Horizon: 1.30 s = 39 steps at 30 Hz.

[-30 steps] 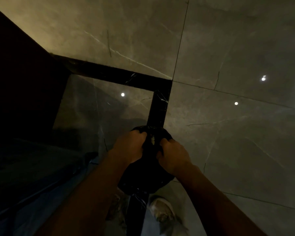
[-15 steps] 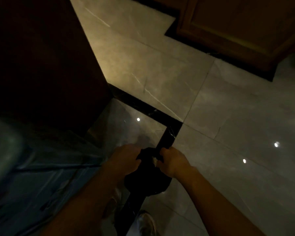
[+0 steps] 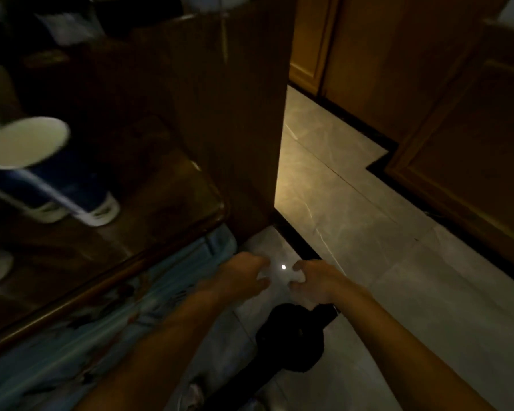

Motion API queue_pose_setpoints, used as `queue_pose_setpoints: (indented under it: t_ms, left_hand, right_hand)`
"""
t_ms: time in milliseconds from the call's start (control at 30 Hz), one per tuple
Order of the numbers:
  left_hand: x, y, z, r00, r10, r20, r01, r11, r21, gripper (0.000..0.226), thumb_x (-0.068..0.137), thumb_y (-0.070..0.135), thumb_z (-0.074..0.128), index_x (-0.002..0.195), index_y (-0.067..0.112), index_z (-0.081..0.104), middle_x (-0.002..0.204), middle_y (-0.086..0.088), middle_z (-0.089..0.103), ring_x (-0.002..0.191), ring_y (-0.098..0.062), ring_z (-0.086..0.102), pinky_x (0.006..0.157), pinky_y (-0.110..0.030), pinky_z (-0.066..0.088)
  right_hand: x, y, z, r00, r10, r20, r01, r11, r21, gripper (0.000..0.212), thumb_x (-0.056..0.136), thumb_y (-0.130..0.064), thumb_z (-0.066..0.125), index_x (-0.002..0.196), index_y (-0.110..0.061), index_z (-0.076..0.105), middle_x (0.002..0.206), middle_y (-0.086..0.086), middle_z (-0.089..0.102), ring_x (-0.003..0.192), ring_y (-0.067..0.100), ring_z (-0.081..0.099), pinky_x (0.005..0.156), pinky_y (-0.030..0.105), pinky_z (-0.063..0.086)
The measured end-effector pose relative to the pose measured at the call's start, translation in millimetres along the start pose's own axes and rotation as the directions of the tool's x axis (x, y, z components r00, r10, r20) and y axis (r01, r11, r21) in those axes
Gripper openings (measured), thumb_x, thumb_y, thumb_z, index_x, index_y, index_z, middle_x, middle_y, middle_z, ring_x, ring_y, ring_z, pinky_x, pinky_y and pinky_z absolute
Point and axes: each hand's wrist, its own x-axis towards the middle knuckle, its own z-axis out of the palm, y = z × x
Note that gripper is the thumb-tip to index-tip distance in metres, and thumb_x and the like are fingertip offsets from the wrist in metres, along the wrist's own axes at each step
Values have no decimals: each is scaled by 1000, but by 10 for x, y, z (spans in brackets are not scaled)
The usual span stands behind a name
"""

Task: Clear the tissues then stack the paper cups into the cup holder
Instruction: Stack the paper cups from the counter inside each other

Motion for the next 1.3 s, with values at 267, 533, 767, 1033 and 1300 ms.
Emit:
queue_pose_setpoints:
  t_ms: [267,533,767,1033,1300]
  left_hand:
    - [-1106,25,-865,985,-45,-164,36,998,-60,40,103,37,62,138,18,62,140,-10,66,131,-31,62,103,-40,53]
    - [-2130,-404,-1187,927,-135,-350,105,989,-101,45,103,45,62,143,26,59,140,-1,66,128,-22,63,103,-37,53]
    - [-3049,-993,-1245,882,-206,-424,179,978,-104,32,99,40,67,128,25,67,121,-1,71,113,-22,69,93,-40,58]
    - [-3884,-1830,-991,780,-400,-481,323,916,-238,41,101,42,64,138,25,58,130,-1,68,117,-22,68,93,-35,56]
    - [-4016,-2377,-430,678,-552,-485,509,829,-233,69,106,59,42,166,30,25,176,-2,22,164,-30,11,133,-50,14]
  right_hand:
    - [-583,-864,-625,991,-124,-50,122,992,-30,54,95,-46,61,141,-18,53,133,10,62,118,26,60,98,40,52]
    - [-937,-1787,-701,944,-307,-122,285,944,-168,52,92,-52,64,135,-25,57,133,7,63,118,27,61,95,35,51]
    - [-1065,-2637,-539,898,-432,-82,395,875,-281,51,91,-55,62,133,-27,59,122,2,66,113,23,61,89,31,49]
    - [-1065,-3532,-14,798,-585,-144,542,801,-255,51,93,-47,64,138,-24,53,134,4,59,119,22,58,95,36,50]
    - [-774,-3946,623,795,-551,-254,489,829,-271,68,99,-58,45,156,-24,28,163,9,29,149,30,27,121,45,26]
